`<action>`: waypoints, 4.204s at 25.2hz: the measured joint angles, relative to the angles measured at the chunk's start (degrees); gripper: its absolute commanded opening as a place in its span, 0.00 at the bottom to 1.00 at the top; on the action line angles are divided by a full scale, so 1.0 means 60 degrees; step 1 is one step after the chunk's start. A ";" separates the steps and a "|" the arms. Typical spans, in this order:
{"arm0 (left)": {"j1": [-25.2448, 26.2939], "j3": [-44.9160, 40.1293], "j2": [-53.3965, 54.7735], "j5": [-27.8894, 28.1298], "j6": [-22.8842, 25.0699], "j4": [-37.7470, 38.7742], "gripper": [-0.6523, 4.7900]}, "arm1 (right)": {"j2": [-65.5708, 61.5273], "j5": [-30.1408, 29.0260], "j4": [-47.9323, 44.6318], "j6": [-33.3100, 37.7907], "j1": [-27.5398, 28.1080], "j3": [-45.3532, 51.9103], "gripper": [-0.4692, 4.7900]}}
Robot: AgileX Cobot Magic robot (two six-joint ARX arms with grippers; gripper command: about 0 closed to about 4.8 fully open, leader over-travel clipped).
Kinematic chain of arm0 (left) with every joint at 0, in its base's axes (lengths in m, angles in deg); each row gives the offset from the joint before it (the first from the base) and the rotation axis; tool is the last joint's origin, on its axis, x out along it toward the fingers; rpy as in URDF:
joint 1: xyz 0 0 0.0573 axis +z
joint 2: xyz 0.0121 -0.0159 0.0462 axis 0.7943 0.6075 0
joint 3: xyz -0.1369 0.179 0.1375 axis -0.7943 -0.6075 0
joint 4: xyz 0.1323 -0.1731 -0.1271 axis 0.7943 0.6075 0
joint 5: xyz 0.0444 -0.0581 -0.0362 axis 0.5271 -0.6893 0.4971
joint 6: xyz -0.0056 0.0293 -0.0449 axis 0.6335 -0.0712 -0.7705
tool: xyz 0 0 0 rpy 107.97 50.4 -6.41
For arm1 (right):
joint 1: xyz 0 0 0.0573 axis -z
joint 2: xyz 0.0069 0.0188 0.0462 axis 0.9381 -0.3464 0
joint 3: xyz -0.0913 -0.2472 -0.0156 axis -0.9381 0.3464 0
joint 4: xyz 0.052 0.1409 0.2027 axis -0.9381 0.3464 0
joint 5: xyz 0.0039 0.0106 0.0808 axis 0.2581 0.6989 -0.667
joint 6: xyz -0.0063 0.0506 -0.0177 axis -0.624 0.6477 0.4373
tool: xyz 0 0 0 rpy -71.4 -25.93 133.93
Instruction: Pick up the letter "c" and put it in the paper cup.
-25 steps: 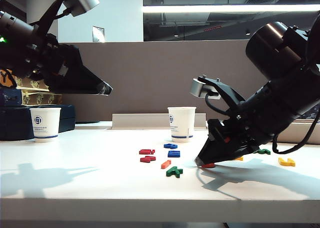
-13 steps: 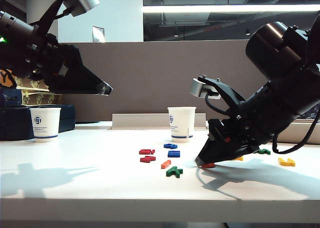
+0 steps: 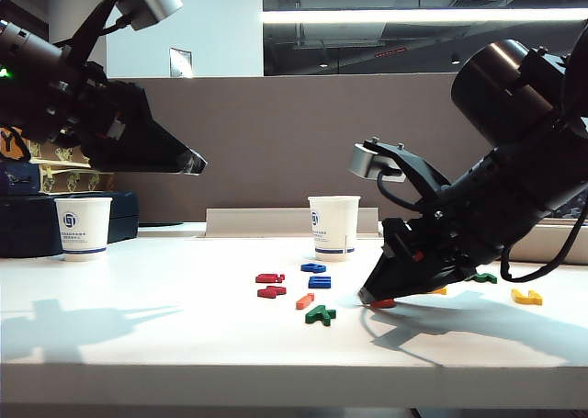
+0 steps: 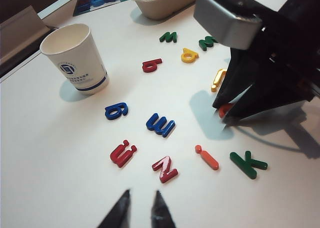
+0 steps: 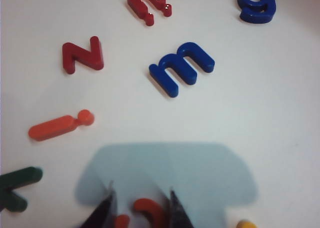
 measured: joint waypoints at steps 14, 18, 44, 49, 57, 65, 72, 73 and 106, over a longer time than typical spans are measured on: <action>0.0000 0.0000 0.0000 0.0219 0.0000 0.0000 0.22 | 0.0208 0.0113 0.0386 0.0004 0.0000 -0.0087 0.30; 0.0000 0.0000 0.0000 0.0219 0.0000 -0.0004 0.22 | 0.0306 0.0331 0.0758 0.0007 0.0000 -0.0390 0.30; -0.0004 0.0000 0.0000 0.0222 0.0000 -0.0004 0.22 | 0.0332 0.0885 0.1453 -0.0714 0.0011 -0.3880 0.30; -0.0004 0.0000 0.0000 0.0229 0.0000 -0.0004 0.22 | 0.0306 0.1089 0.1450 -0.0943 0.0117 -0.4229 0.30; -0.0004 0.0000 0.0000 0.0233 0.0000 -0.0004 0.22 | 0.0266 0.1173 0.1392 -0.1177 0.0539 -0.4273 0.30; -0.0004 0.0000 0.0000 0.0248 0.0000 -0.0004 0.22 | -0.0321 0.1151 0.1304 -0.1177 0.0597 -0.5344 0.30; -0.0004 0.0000 0.0000 0.0251 0.0000 -0.0004 0.22 | -0.1075 0.1151 0.1355 -0.1177 0.0601 -0.6430 0.30; -0.0004 0.0000 0.0000 0.0251 0.0000 -0.0004 0.22 | -0.1209 0.1158 0.1384 -0.1177 0.0605 -0.6532 0.30; -0.0004 0.0000 0.0015 0.0255 0.0000 0.0000 0.22 | -0.3024 0.1286 0.1202 -0.1053 0.0940 -0.7253 0.30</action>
